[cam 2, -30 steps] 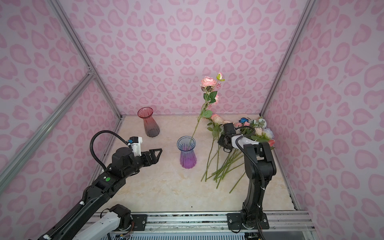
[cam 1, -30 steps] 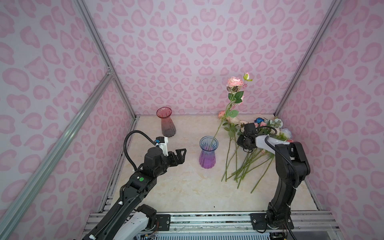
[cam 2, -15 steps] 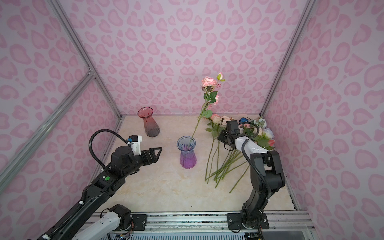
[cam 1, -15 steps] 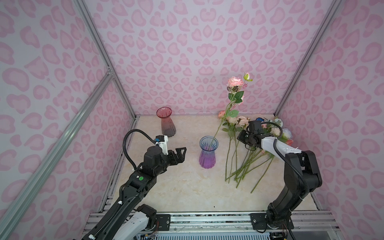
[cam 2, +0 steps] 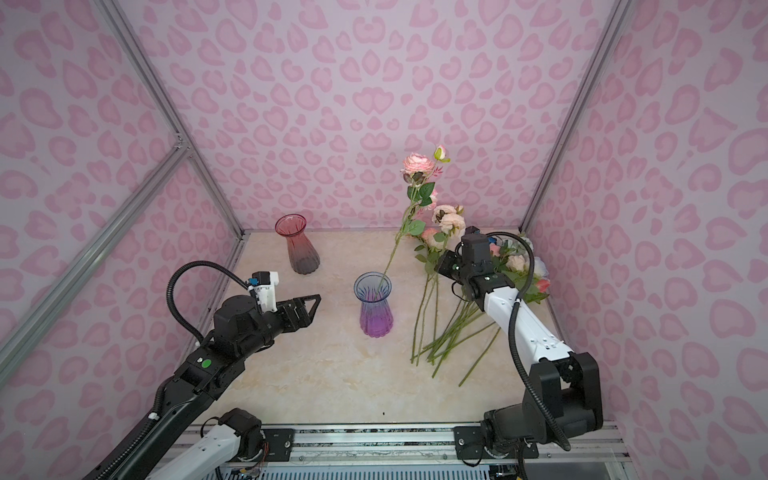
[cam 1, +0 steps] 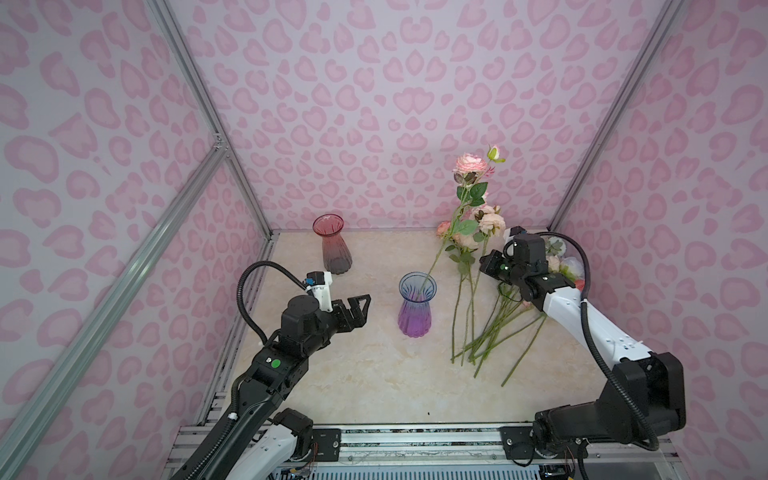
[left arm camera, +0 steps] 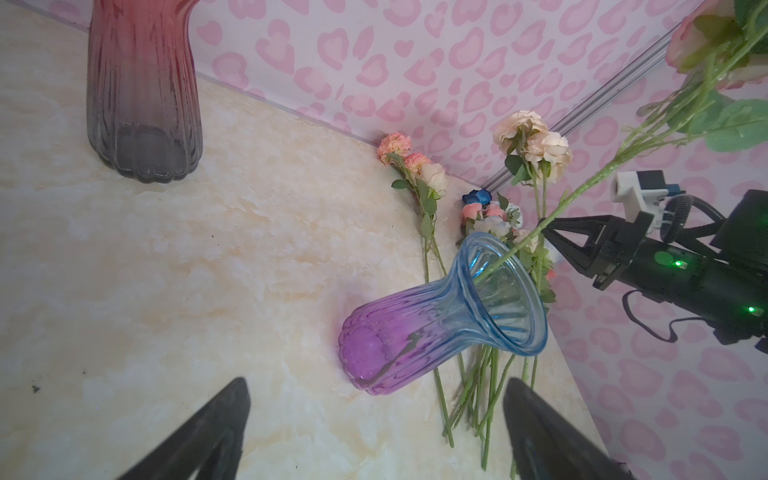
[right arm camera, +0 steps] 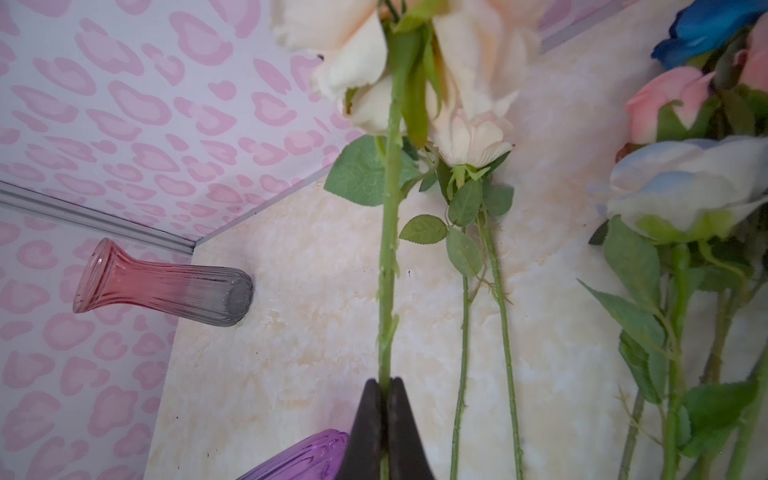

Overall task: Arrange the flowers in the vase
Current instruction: 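Close the right gripper on a cream rose stem in the bunch, then lift the cream rose upright out of the bunch with the right gripper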

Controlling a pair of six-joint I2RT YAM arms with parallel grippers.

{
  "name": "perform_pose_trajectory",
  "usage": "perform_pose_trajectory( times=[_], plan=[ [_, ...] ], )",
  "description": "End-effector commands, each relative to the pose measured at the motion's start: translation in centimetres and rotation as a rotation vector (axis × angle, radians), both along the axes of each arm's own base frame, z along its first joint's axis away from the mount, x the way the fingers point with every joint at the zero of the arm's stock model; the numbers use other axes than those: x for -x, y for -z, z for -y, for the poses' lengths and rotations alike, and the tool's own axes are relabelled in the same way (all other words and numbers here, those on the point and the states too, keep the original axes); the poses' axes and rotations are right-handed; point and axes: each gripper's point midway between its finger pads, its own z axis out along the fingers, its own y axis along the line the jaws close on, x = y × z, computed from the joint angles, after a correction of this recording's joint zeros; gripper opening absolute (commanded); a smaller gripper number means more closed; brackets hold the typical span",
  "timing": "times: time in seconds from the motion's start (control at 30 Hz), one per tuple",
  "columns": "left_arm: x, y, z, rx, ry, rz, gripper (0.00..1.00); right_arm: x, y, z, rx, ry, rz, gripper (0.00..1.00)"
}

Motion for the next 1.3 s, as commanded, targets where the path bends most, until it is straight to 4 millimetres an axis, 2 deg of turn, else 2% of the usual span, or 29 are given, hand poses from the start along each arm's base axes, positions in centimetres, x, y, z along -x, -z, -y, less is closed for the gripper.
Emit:
perform_pose_trajectory(
  times=[0.0,0.17,0.33,0.5,0.63,0.77,1.0,1.13,1.27],
  plan=[
    [0.0,-0.7,-0.1,0.016,-0.006,0.009,0.96,0.8,-2.2,0.8,0.047,0.011,0.068,0.00],
    [-0.4,-1.2,0.5,0.028,0.010,0.010,0.97,3.2,-7.6,2.5,0.083,0.079,0.223,0.00],
    [-0.9,-1.6,0.9,0.032,0.020,0.015,0.97,6.5,-13.7,4.1,0.139,0.153,0.425,0.00],
    [-0.9,-2.9,1.0,-0.010,0.049,0.058,0.97,9.6,-19.7,3.9,0.146,0.167,0.632,0.00],
    [-0.9,-4.8,1.0,-0.017,0.054,0.112,0.96,11.1,-23.1,2.8,0.132,0.139,0.739,0.00],
    [-1.0,-5.5,1.2,0.005,0.062,0.128,0.96,12.4,-25.8,1.2,0.126,0.091,0.846,0.00],
    [-1.1,-6.5,1.5,0.016,0.073,0.144,0.96,13.4,-29.1,-1.0,0.096,0.032,0.940,0.00],
    [-1.0,-7.3,1.5,0.025,0.072,0.161,0.96,13.1,-30.7,-3.3,0.045,-0.028,0.974,0.00],
    [-0.9,-7.7,1.5,0.036,0.074,0.172,0.96,13.2,-32.7,-6.5,-0.017,-0.097,1.019,0.00]
  ],
)
